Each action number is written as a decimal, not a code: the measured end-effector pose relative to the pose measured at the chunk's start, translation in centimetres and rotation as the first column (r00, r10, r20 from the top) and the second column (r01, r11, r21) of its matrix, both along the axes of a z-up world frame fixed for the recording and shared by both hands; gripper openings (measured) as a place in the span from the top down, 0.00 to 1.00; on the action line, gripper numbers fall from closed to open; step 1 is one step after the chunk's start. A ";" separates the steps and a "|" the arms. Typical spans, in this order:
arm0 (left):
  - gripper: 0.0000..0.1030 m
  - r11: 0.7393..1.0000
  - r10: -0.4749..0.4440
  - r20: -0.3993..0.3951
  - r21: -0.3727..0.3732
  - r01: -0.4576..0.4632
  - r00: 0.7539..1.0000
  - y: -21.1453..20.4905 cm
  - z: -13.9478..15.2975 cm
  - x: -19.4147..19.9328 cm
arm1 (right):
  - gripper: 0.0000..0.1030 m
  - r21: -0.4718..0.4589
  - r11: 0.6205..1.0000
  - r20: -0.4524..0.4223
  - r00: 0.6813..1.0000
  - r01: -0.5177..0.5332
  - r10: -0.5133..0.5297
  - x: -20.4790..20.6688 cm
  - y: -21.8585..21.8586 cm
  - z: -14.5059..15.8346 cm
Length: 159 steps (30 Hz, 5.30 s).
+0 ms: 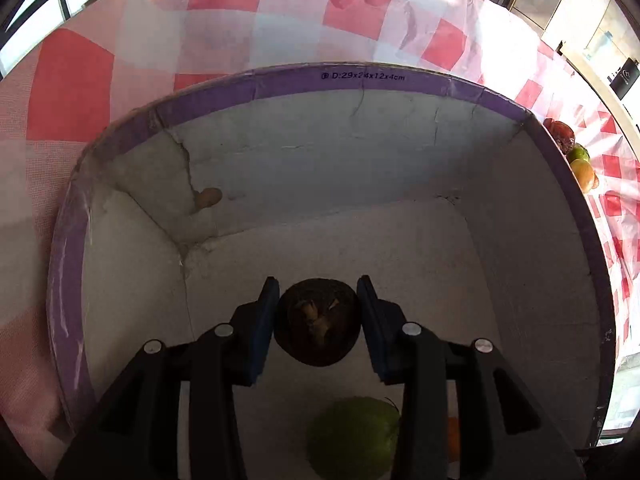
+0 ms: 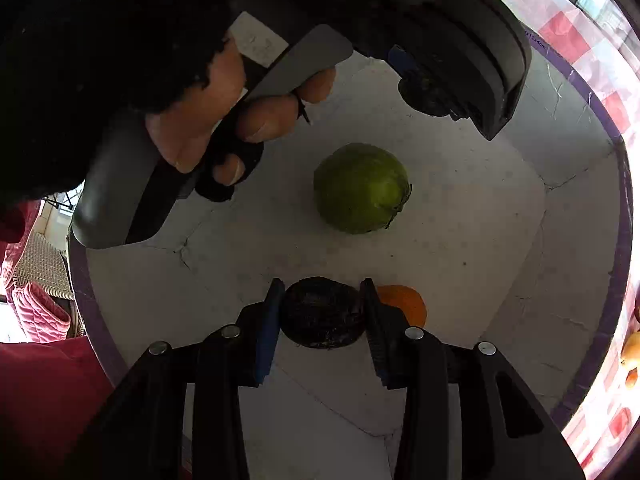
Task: Organize fruits
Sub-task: 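Lower both dark dried fruits into the box and open both grippers, then withdraw both grippers from the box toward the remaining fruits, then grasp the orange with the left gripper while the right gripper grasps the yellow pear, then carry the orange and yellow pear into the box and open both grippers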
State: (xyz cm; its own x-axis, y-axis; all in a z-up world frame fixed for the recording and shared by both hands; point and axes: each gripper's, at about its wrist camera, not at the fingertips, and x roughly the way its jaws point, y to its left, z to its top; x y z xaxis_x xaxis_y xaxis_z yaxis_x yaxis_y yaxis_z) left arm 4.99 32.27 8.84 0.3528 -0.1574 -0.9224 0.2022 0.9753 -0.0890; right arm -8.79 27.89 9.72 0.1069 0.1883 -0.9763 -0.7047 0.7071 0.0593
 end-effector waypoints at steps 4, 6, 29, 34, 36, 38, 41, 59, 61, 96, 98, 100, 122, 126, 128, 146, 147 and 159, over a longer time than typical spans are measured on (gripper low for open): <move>0.61 1.000 -0.009 -0.033 0.016 0.009 0.999 0.3 -1.2 0.5 | 0.62 -0.062 0.997 -0.011 0.999 -0.051 0.051 -0.5 1.1 -0.9; 0.61 1.000 -0.017 -0.042 0.021 0.017 0.999 0.4 -1.5 0.4 | 0.62 -0.087 0.995 -0.027 0.999 -0.050 0.047 -0.5 1.1 -1.3; 0.23 1.000 0.013 0.008 -0.021 -0.013 1.000 2.1 1.7 -0.8 | 0.36 0.041 0.997 0.079 0.994 0.068 -0.071 1.2 0.3 2.1; 0.07 0.995 0.093 0.333 -0.059 -0.078 0.938 1.3 9.8 -3.3 | 0.30 0.305 0.939 0.213 0.949 0.161 -0.232 0.8 -4.6 8.1; 0.02 0.990 0.140 0.460 -0.086 -0.113 0.877 0.1 13.0 -4.5 | 0.20 0.393 0.897 0.301 0.894 0.201 -0.332 0.6 -8.0 10.8; 0.02 0.988 0.151 0.548 -0.101 -0.114 0.823 -2.7 15.8 -5.1 | 0.14 0.456 0.854 0.371 0.818 0.252 -0.439 0.2 -11.5 12.5; 0.02 0.993 0.093 0.577 -0.110 -0.035 0.812 -8.2 18.3 -4.4 | 0.14 0.483 0.791 0.391 0.715 0.376 -0.579 1.1 -17.2 12.9; 0.02 0.989 -0.126 0.137 0.091 0.114 0.983 -31.6 0.5 -5.2 | 0.14 0.264 0.444 0.164 0.414 0.856 -0.895 4.7 -47.0 -3.6; 0.02 0.993 -0.055 0.128 0.110 0.041 0.990 -31.2 -1.0 -3.9 | 0.14 0.267 0.465 0.170 0.434 0.844 -0.885 6.4 -47.5 -4.1; 0.55 0.985 0.142 0.283 0.055 -0.164 0.949 -29.2 -5.7 5.0 | 0.39 0.290 0.562 0.318 0.476 0.774 -0.820 17.7 -47.4 -5.7; 0.55 0.985 0.142 0.283 0.055 -0.164 0.949 -29.2 -5.8 5.0 | 0.39 0.287 0.563 0.320 0.477 0.775 -0.819 17.7 -47.4 -5.7; 0.55 0.985 0.142 0.282 0.054 -0.164 0.949 -29.2 -5.6 5.1 | 0.39 0.287 0.563 0.320 0.476 0.775 -0.819 17.7 -47.1 -5.6; 0.57 0.985 -0.098 0.126 -0.131 0.114 0.987 -29.7 0.1 -5.6 | 0.41 0.136 0.506 0.152 0.487 0.852 -0.860 3.8 -43.0 -2.8; 0.57 0.963 -0.169 0.150 -0.186 0.196 0.974 -27.8 2.8 -9.2 | 0.41 0.131 0.450 0.106 0.438 0.884 -0.893 0.2 -42.3 -2.2; 0.57 0.947 -0.187 0.149 -0.235 0.218 0.971 -26.4 4.2 -10.7 | 0.41 0.130 0.421 0.085 0.413 0.898 -0.907 -1.4 -41.5 -2.0; 0.57 0.956 0.099 0.242 -0.291 -0.025 0.965 -5.0 9.7 -9.5 | 0.41 0.368 0.641 0.155 0.635 0.674 -0.757 -3.0 -23.7 8.6; 0.57 0.960 0.112 0.228 -0.277 -0.046 0.967 -3.7 9.3 -8.9 | 0.41 0.379 0.671 0.168 0.666 0.637 -0.727 -2.8 -22.2 9.3; 0.56 0.985 -0.154 0.138 -0.055 0.162 0.978 -2.3 5.1 -1.5 | 0.41 0.113 0.989 0.079 0.991 0.098 -0.107 -1.2 -1.4 5.2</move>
